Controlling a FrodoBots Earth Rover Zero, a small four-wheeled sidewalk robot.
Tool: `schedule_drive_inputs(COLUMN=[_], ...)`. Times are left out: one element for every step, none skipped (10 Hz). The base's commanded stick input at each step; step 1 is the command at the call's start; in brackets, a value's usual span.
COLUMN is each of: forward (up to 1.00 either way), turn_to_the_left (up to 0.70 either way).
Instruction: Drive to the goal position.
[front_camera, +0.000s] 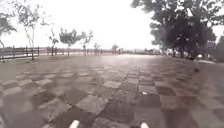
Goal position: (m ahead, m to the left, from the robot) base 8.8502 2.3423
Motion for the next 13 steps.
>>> schedule_drive_inputs(forward=[0.7,0.7,0.7,0.7,0.7,0.7,0.7,0.7,0.7,0.7,0.7,0.7,0.7], turn_to_the_left=[0.0,0.0,0.0,0.0,0.0,0.0,0.0,0.0,0.0,0.0,0.0,0.0,0.0])
